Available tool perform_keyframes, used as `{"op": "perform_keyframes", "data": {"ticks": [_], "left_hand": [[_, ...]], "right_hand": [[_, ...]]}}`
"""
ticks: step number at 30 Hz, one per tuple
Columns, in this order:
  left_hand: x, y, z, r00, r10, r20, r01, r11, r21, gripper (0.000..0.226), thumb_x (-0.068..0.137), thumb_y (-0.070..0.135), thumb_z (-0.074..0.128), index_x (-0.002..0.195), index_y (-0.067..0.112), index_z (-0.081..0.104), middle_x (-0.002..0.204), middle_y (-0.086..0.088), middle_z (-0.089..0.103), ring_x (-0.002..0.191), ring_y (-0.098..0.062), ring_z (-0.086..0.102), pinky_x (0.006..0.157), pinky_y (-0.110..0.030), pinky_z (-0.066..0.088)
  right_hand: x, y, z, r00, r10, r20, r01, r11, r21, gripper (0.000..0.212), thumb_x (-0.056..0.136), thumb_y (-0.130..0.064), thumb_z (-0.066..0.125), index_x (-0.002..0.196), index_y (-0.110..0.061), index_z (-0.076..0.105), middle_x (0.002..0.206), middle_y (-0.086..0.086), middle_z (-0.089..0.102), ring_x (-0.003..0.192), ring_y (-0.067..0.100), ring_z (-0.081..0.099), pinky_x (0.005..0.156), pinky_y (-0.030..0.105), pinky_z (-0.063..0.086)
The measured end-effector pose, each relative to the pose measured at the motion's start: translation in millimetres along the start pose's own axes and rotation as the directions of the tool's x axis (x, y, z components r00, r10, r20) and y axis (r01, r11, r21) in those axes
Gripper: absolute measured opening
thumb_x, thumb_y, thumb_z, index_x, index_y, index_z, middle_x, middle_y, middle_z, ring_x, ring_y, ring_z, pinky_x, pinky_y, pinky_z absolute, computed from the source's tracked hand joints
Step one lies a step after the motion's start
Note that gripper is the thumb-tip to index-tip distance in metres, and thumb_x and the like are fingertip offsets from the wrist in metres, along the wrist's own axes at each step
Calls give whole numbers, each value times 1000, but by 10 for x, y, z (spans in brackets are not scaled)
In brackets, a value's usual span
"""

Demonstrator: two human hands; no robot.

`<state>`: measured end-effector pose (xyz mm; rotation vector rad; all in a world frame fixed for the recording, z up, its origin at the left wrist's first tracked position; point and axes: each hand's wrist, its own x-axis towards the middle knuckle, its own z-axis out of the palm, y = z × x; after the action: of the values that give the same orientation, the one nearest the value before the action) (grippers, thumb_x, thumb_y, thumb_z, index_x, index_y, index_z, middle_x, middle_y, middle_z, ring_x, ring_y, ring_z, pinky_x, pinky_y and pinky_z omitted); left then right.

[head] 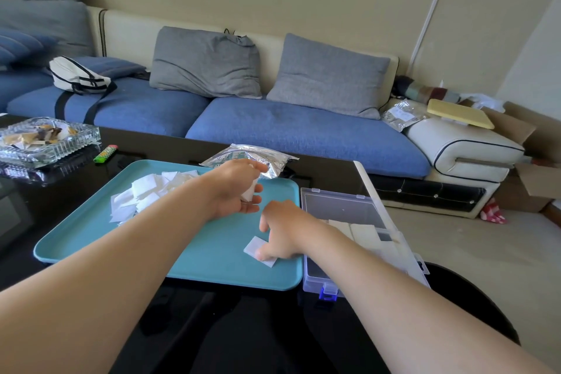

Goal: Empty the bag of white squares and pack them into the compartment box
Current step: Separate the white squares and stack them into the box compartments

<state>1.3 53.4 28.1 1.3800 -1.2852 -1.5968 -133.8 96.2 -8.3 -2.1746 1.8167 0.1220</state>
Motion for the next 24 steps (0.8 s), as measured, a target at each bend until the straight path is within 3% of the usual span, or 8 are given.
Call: {"op": "perform_keyframes", "data": {"ticks": [5,7,10,14,17,19,22,24], "left_hand": [[45,-13,-54,999,-30,26,31,999,-33,26,110,19,41,115,22,66,103,-14,54,84,-30,55,78,-42,55],[48,-13,-73,999,-47,13,47,999,-4,18,105,29,54,117,23,67,102,-12,58,83,-29,59,78,-41,55],[45,2,-91,998,-64,-6,64,998,-8,26,97,34,66,119,20,64,97,-10,60,81,-28,61,79,-41,53],[38,20,-92,999,-52,-3,51,997,-59,24,99,33,57,114,21,71,100,-12,62,85,-31,62,83,-42,52],[60,10,-89,999,-42,22,44,993,-107,29,103,28,49,116,18,72,105,-17,61,85,-33,58,82,-42,52],[50,7,-84,999,-33,32,37,990,-138,30,105,25,47,120,15,71,107,-19,59,87,-35,56,85,-44,53],[50,6,-78,999,-17,40,23,988,-154,30,109,23,46,125,13,69,105,-19,59,89,-36,54,88,-45,52],[60,4,-80,999,-4,38,9,988,-152,29,110,23,44,124,15,69,104,-17,57,89,-35,55,89,-46,53]], "right_hand": [[42,-60,-2,992,58,109,-57,998,-10,31,84,-30,78,103,-8,68,100,8,71,78,27,65,66,32,55],[49,-71,13,990,71,121,-70,997,-14,34,83,-32,76,108,-11,72,104,4,73,78,25,65,68,32,57],[32,-103,-21,991,70,117,-68,997,-22,36,82,-26,77,115,-11,73,110,3,75,87,24,70,76,34,62],[-22,-130,-83,983,63,174,-60,998,-24,48,83,-11,76,130,-3,70,82,3,63,68,23,53,59,26,45],[-27,-136,-40,987,75,139,-83,995,50,33,81,-10,73,114,-3,77,75,2,59,66,23,49,61,28,44],[-52,-143,-58,992,79,99,-89,991,104,20,84,-13,64,94,-2,77,76,8,70,67,23,50,61,31,46],[-88,-79,-170,998,43,43,-51,972,230,29,87,-17,58,101,-8,81,83,4,80,77,18,63,79,35,60],[-76,9,-225,998,50,-35,-29,891,453,25,85,-18,62,102,-8,78,74,3,78,72,16,66,70,35,58]]}}
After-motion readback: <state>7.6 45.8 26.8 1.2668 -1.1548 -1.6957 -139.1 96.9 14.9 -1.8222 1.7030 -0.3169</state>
